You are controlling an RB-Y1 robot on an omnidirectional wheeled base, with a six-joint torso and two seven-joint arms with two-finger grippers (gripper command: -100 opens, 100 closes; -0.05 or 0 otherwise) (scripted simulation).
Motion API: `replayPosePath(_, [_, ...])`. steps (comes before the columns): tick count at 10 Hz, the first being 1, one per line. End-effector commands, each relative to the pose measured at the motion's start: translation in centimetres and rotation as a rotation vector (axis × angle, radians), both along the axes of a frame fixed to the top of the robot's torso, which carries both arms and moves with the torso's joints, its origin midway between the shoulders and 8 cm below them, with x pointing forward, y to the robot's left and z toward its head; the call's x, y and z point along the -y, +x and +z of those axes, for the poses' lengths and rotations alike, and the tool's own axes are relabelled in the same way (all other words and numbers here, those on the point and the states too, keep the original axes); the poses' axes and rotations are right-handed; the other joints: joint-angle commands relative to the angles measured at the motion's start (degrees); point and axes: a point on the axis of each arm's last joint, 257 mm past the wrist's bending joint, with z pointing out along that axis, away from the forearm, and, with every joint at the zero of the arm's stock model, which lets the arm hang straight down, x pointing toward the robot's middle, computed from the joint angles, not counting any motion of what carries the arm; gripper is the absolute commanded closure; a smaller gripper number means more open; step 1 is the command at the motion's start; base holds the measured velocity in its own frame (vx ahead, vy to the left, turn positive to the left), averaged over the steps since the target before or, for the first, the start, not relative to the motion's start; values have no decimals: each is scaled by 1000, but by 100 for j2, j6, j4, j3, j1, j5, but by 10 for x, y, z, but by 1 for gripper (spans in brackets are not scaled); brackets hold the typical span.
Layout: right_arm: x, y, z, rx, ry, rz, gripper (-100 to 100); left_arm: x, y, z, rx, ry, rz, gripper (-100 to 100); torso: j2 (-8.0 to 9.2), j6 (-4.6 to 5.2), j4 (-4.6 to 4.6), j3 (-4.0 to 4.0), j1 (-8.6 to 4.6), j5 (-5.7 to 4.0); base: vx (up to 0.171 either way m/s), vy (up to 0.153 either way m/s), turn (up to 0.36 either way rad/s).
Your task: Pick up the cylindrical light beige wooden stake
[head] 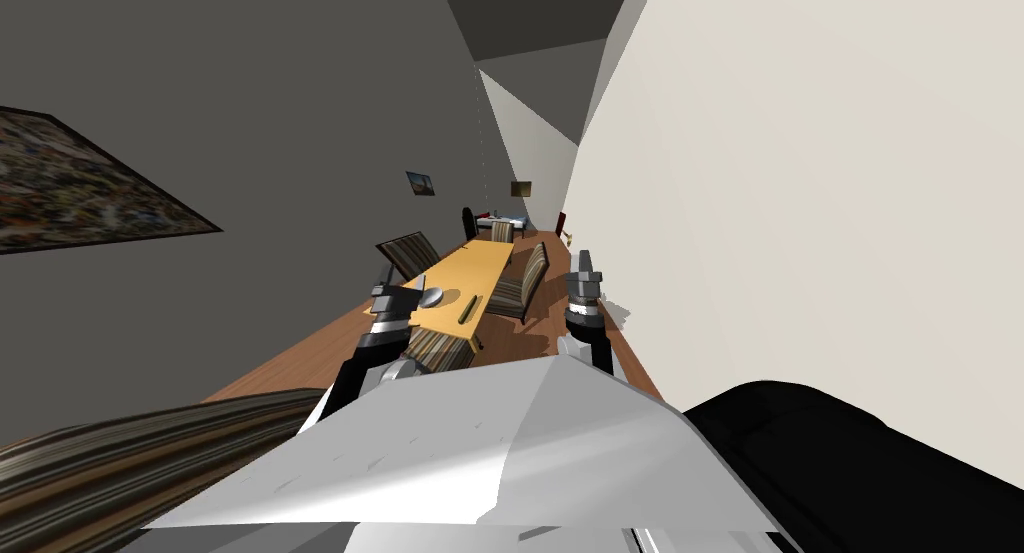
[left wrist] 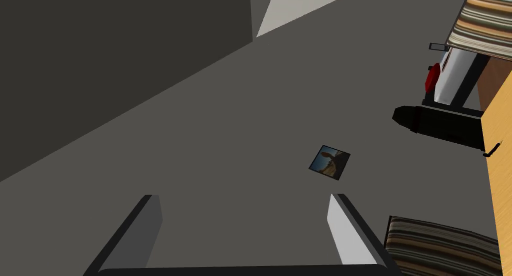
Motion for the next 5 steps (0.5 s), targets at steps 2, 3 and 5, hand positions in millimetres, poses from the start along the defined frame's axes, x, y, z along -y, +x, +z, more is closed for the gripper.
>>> replayPosePath(2, [0, 0, 0, 0, 0, 0, 0, -13, 16, -38, -131, -24, -14, -100, 0, 0, 0, 0, 0, 1, -45, -64, 47])
replayPosePath(3, [0, 0, 0, 0, 0, 0, 0, -13, 18, -42, -144, -25, -13, -100, 5, -1, 0, 2, -14, -2, -44, -70, 28])
replayPosePath(5, [0, 0, 0, 0, 0, 0, 0, -21, 25, -62, -215, -41, -16, -100, 2, -1, 0, 1, -8, -2, -36, -52, 27])
